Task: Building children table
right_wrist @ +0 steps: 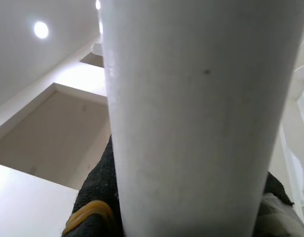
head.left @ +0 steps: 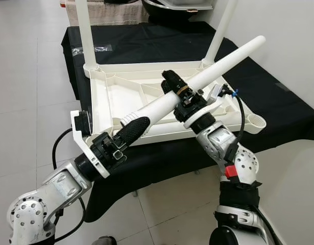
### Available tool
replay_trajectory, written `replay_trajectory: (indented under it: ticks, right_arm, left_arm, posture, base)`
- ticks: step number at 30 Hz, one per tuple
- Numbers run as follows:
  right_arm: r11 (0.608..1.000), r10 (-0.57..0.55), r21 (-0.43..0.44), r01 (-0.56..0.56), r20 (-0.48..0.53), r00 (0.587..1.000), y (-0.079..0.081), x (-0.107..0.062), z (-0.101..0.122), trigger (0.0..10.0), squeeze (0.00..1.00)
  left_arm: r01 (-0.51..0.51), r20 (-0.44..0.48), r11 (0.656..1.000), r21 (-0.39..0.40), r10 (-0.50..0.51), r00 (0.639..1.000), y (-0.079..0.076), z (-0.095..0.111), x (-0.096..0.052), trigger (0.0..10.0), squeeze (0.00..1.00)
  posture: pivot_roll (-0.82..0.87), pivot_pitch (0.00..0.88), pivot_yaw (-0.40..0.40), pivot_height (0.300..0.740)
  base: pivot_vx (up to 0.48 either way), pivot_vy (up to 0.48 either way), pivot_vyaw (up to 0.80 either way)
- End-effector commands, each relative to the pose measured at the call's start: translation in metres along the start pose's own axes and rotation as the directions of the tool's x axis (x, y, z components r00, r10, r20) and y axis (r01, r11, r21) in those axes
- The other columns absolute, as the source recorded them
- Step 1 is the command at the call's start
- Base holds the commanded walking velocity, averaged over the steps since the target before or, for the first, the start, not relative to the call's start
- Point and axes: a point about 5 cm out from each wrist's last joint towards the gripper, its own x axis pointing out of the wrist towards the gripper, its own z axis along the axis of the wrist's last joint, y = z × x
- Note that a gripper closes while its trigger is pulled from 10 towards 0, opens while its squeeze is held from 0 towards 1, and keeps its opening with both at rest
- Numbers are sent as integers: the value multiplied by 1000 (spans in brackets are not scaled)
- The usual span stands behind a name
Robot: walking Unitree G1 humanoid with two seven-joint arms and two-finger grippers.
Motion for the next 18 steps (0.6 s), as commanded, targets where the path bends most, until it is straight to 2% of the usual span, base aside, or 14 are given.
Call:
replay_trajectory:
  ticks: [1, 2, 3, 9, 11, 12, 13, 14, 15, 16, 17, 18]
  right_arm:
    - [997, 78, -13, -77, 41, 996, 14, 6, 7, 0, 0]
    - [997, 78, -13, -77, 41, 996, 14, 6, 7, 0, 0]
    - [996, 83, -29, -82, 50, 995, 15, 6, 10, 0, 0]
    - [993, 90, -85, -82, 92, 992, 22, 7, 26, 0, 0]
    - [986, 68, -162, -41, 166, 984, 27, 8, 48, 0, 0]
    - [986, 68, -162, -41, 166, 984, 27, 8, 48, 0, 0]
    - [975, 52, -221, -4, 213, 976, 29, 8, 62, 0, 0]
    - [959, 26, -281, 43, 236, 971, 29, 8, 67, 4000, 0]
    - [943, 10, -324, 74, 250, 968, 29, 8, 71, 4000, 0]
    - [943, 10, -324, 74, 250, 968, 29, 8, 71, 4000, 0]
    - [922, 2, -375, 99, 262, 965, 30, 9, 73, 10000, 0]
    - [922, 2, -375, 99, 262, 965, 30, 9, 73, 10000, 0]
  left_arm:
    - [-57, -83, 998, -10, 56, 995, 8, -14, -2, 10000, 1000]
    - [-57, -83, 998, -10, 56, 995, 8, -14, -2, 10000, 1000]
    - [-73, -85, 997, -12, 71, 994, 11, -15, -5, 10000, 0]
    - [-108, -117, 994, -18, 105, 988, 16, -22, -14, 10000, 0]
    - [-155, -157, 988, -23, 149, 976, 20, -33, -28, 10000, 0]
    - [-155, -157, 988, -23, 149, 976, 20, -33, -28, 10000, 0]
    - [-204, -187, 979, 1, 200, 962, 24, -41, -36, 10000, 0]
    - [-242, -200, 967, 72, 252, 947, 26, -45, -38, 10000, 0]
    - [-264, -205, 957, 123, 285, 936, 27, -47, -39, 10000, 0]
    - [-264, -205, 957, 123, 285, 936, 27, -47, -39, 10000, 0]
    - [-286, -198, 946, 155, 313, 929, 27, -48, -39, 10000, 0]
    - [-286, -198, 946, 155, 313, 929, 27, -48, -39, 10000, 0]
  posture:
    - [87, 121, -114, 740]
    - [87, 121, -114, 740]
    - [88, 116, -115, 740]
    - [90, 111, -114, 740]
    - [92, 106, -114, 740]
    - [92, 106, -114, 740]
    - [97, 107, -117, 740]
    - [97, 107, -117, 740]
    - [97, 107, -117, 740]
    - [97, 107, -117, 740]
    - [98, 108, -119, 740]
    - [98, 108, -119, 740]
  base:
    - [0, 0, 0]
    - [0, 0, 0]
    - [0, 0, 0]
    - [0, 0, 0]
    - [0, 0, 0]
    - [0, 0, 0]
    - [0, 0, 0]
    - [0, 0, 0]
    - [0, 0, 0]
    - [0, 0, 0]
    - [0, 0, 0]
    - [0, 0, 0]
